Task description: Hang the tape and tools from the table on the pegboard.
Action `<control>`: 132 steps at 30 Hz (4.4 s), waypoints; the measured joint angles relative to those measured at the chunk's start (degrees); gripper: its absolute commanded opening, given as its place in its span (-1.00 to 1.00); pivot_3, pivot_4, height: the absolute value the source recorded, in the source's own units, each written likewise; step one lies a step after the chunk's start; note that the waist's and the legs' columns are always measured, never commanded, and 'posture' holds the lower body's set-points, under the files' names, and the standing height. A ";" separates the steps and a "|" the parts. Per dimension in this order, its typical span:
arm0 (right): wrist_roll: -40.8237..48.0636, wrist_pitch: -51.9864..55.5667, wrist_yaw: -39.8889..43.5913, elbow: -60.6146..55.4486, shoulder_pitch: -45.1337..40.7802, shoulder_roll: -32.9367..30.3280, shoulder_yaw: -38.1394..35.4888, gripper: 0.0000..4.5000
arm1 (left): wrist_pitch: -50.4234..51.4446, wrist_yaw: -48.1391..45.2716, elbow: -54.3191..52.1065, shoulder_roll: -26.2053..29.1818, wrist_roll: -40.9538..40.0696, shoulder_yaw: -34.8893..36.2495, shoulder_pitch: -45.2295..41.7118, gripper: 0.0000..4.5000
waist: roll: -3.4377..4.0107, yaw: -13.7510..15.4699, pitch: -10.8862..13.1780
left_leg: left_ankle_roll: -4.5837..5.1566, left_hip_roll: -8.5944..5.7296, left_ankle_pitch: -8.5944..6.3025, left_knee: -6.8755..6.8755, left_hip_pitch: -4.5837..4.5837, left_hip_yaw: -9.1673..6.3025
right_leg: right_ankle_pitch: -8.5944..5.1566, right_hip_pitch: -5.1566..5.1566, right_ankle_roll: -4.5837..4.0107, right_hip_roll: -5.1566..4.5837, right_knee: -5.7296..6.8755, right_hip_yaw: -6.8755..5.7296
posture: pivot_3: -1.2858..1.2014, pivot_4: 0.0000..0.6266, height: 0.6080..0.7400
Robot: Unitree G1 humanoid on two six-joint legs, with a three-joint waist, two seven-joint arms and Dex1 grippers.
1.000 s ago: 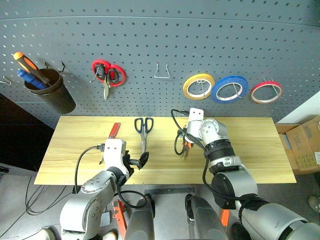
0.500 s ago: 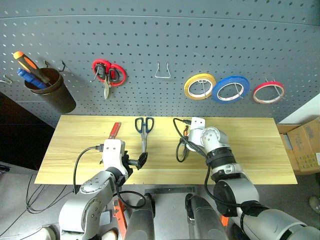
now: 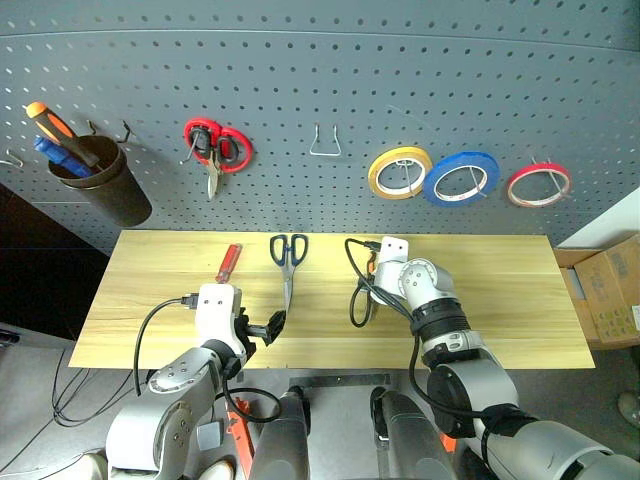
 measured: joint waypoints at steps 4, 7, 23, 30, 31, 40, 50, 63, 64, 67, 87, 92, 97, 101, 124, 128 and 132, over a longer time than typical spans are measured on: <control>0.08 -0.19 0.95 0.04 0.00 0.00 0.62 -0.19 | 0.00 0.01 0.00 -0.01 0.00 0.00 -0.15 1.00 | -0.01 0.01 0.00 | 0.00 0.00 0.00 -0.08 0.00 0.00 | -0.01 -0.01 -0.01 0.00 0.00 0.00 | 0.23 0.02 1.00; 0.10 -0.24 1.04 0.05 -0.01 0.00 0.62 -0.22 | 0.00 0.00 0.00 -0.01 -0.01 -0.01 -0.20 1.00 | -0.01 0.00 0.01 | 0.00 0.00 0.00 -0.11 0.01 0.00 | -0.01 -0.02 -0.01 0.00 -0.01 0.00 | 0.23 -1.00 1.00; 0.65 -0.75 0.99 1.25 0.54 -0.03 1.00 -0.22 | 1.12 -2.38 -0.22 -0.05 -4.96 -0.08 0.27 1.00 | -0.26 0.89 -9.68 | -0.28 0.04 0.64 -0.28 0.24 0.21 | 0.78 0.52 -0.51 0.02 -0.93 -0.11 | 0.22 -1.00 1.00; 0.85 -0.70 0.96 1.25 0.42 -0.03 1.08 -0.22 | 1.12 -2.36 -0.22 0.14 -6.31 -0.08 0.09 1.00 | -0.27 0.93 -10.63 | -0.09 0.08 0.76 -0.29 0.30 0.18 | 1.04 0.53 -0.21 0.14 -0.79 -0.09 | 0.22 -1.00 1.00; 0.86 -0.70 1.03 1.25 0.33 -0.03 1.09 -0.22 | 1.12 -2.36 -0.22 0.29 -6.36 -0.09 0.02 1.00 | -0.27 0.94 -10.70 | -0.09 0.09 0.76 -0.29 0.30 0.18 | 1.04 0.53 -0.20 0.15 -0.79 -0.08 | 0.21 -1.00 1.00; 3.57 6.24 15.86 -21.99 9.18 -0.59 9.60 -0.22 | -1.77 -2.22 3.07 1.11 -4.11 -3.14 -4.96 1.00 | -0.24 1.05 -12.07 | -0.10 0.10 0.75 -0.30 0.34 0.12 | 1.04 0.67 -0.20 0.19 -0.78 -0.09 | 0.15 -1.00 1.00; -3.15 4.06 46.20 -59.53 31.04 -36.96 30.71 -0.22 | -8.65 -5.14 9.89 1.81 -1.55 -7.07 -13.11 1.00 | -0.16 0.16 -12.45 | -0.15 0.02 0.71 -0.04 1.33 0.22 | 0.78 1.56 -0.53 0.03 -0.91 -0.09 | 0.09 -1.00 1.00; -24.76 -39.28 44.93 -35.40 6.54 -13.60 24.67 -0.22 | -18.09 -5.35 13.55 -1.44 -4.32 -2.09 -24.92 1.00 | -0.22 -2.08 -12.58 | -0.19 -0.02 0.68 -0.25 2.10 0.02 | 0.86 2.16 -0.54 0.24 -0.85 0.10 | 0.12 -1.00 1.00; -25.34 -41.04 45.00 -33.09 5.38 -12.72 24.47 -0.22 | -18.58 -5.10 14.14 -1.39 -4.03 -2.02 -25.29 1.00 | -0.22 -2.02 -12.58 | -0.24 -0.02 0.66 -0.28 2.09 0.03 | 0.88 2.16 -0.52 0.24 -0.85 0.12 | 0.12 -1.00 1.00; -27.00 -47.27 45.72 -23.89 1.67 -10.10 22.40 -0.22 | -20.47 -4.82 17.25 -0.93 -2.93 -1.67 -26.36 1.00 | -0.23 -1.78 -12.58 | -0.33 -0.02 0.60 -0.32 2.08 0.03 | 0.98 2.15 -0.31 0.24 -0.85 0.15 | 0.14 -1.00 1.00; -34.64 -84.02 39.64 27.00 -15.68 0.51 13.38 -0.22 | -20.69 -4.89 20.39 0.19 -2.73 -0.37 -26.43 1.00 | -0.23 0.69 -12.58 | -0.33 0.04 0.60 -0.43 2.15 -0.08 | 0.99 2.11 -0.34 0.34 -0.72 0.12 | 0.25 -1.00 1.00; -35.35 -85.82 39.37 30.57 -15.19 0.56 12.23 -0.22 | -17.63 -3.60 15.06 1.78 -4.14 1.74 -23.48 1.00 | -0.23 1.78 -12.58 | -0.33 0.04 0.60 -0.42 2.16 -0.10 | 0.97 2.12 -0.38 0.34 -0.71 0.10 | 0.26 -1.00 1.00; -35.97 -87.24 39.40 32.64 -14.17 0.42 11.83 -0.22 | -14.88 -2.58 11.41 2.23 -5.24 2.36 -20.91 1.00 | -0.23 3.21 -12.58 | -0.33 0.04 0.60 -0.42 2.16 -0.12 | 0.94 2.12 -0.44 0.34 -0.71 0.09 | 0.27 -0.47 1.00; -36.95 -88.11 39.04 33.39 -14.34 0.05 11.75 -0.22 | -13.92 -2.15 9.81 2.39 -5.66 2.63 -20.66 1.00 | -0.19 3.38 -9.40 | -0.32 0.06 0.59 -0.37 2.43 -0.17 | 0.66 2.33 -0.87 0.32 -0.63 0.07 | 0.27 -0.46 1.00; -40.02 -88.42 37.27 30.32 -16.62 -1.86 10.26 -0.22 | -13.19 -1.90 11.05 2.53 -6.14 2.33 -21.17 1.00 | -0.14 3.42 -6.22 | -0.11 0.12 0.75 -0.40 2.05 -0.43 | 0.20 1.89 -1.38 0.42 0.16 -0.15 | 0.23 -0.43 1.00; -40.16 -88.29 37.24 30.22 -16.89 -2.56 10.24 -0.22 | -13.49 -1.92 11.28 2.53 -6.08 2.23 -21.27 1.00 | -0.15 3.48 -6.00 | -0.12 0.12 0.75 -0.36 2.04 -0.43 | 0.20 1.92 -1.38 0.42 0.17 -0.14 | 0.23 -0.44 1.00; -40.09 -87.76 36.50 32.57 -21.40 -3.65 9.54 -0.22 | -14.29 -2.08 11.54 2.54 -5.87 2.11 -21.87 1.00 | -0.18 3.38 -5.02 | -0.11 0.11 0.76 -0.35 1.87 -0.45 | 0.21 1.80 -1.38 0.41 0.13 -0.15 | 0.22 -0.43 1.00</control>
